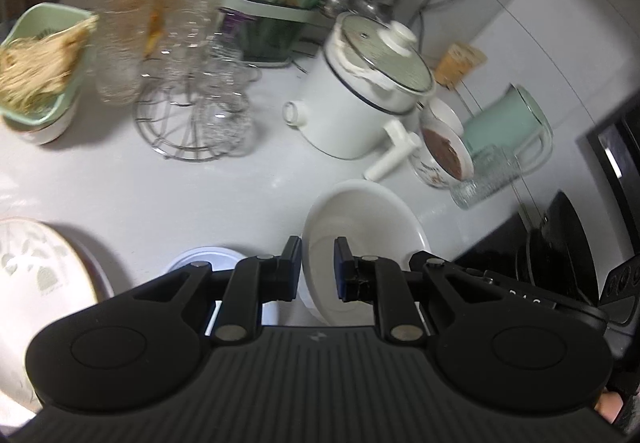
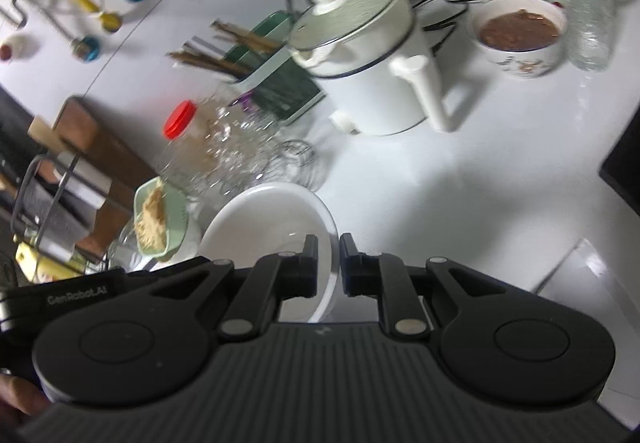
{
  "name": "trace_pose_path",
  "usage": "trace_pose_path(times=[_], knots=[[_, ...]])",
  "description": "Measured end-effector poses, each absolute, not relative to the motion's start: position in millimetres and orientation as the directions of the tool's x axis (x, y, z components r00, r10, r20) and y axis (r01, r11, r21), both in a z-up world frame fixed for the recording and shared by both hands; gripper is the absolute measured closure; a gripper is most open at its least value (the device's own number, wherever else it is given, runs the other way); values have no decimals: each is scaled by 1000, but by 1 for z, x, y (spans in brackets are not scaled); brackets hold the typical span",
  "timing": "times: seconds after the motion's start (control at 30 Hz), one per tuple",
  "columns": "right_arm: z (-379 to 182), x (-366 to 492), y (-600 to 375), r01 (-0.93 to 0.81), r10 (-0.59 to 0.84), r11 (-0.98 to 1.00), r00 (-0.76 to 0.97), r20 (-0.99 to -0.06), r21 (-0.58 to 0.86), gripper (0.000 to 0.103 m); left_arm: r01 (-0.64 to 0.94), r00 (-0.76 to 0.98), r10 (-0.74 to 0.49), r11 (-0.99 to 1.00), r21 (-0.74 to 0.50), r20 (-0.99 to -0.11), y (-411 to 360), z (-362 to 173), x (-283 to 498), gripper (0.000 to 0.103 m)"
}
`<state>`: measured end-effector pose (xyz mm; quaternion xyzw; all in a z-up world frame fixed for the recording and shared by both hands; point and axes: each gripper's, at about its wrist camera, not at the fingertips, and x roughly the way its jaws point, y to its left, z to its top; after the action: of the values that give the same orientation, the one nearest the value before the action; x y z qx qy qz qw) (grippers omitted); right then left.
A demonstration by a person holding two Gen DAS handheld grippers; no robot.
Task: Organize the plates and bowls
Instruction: 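Carry the white bowl with both grippers and lower it into the blue bowl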
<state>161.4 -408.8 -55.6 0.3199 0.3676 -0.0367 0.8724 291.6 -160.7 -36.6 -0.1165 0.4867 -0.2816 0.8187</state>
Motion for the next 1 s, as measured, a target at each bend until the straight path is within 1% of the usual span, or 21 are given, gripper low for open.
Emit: trace_pose_path(times=[0.27, 0.43, 0.57, 0.77, 0.83, 1.0], knots=[[-66, 184, -381, 238, 230, 839, 661, -714, 490, 88, 242, 398, -542, 840, -486, -740, -122, -59, 290, 85], [-92, 199, -361, 219, 267, 857, 588, -764, 467, 88, 178, 390, -514, 856, -486, -764, -102, -88, 293, 85], [-107, 209, -344, 200, 257, 888, 531, -807, 415, 88, 144, 386, -504, 860, -490, -772, -89, -107, 293, 85], [-120, 221, -328, 141, 238, 928, 487, -841, 344, 88, 94, 390, -475, 873, -479, -789, -82, -131, 292, 85], [-124, 225, -326, 123, 246, 933, 470, -848, 339, 88, 73, 390, -466, 875, -478, -794, -81, -136, 291, 85], [-125, 226, -325, 91, 260, 938, 453, -853, 334, 88, 77, 384, -462, 879, -471, -799, -72, -139, 286, 84]])
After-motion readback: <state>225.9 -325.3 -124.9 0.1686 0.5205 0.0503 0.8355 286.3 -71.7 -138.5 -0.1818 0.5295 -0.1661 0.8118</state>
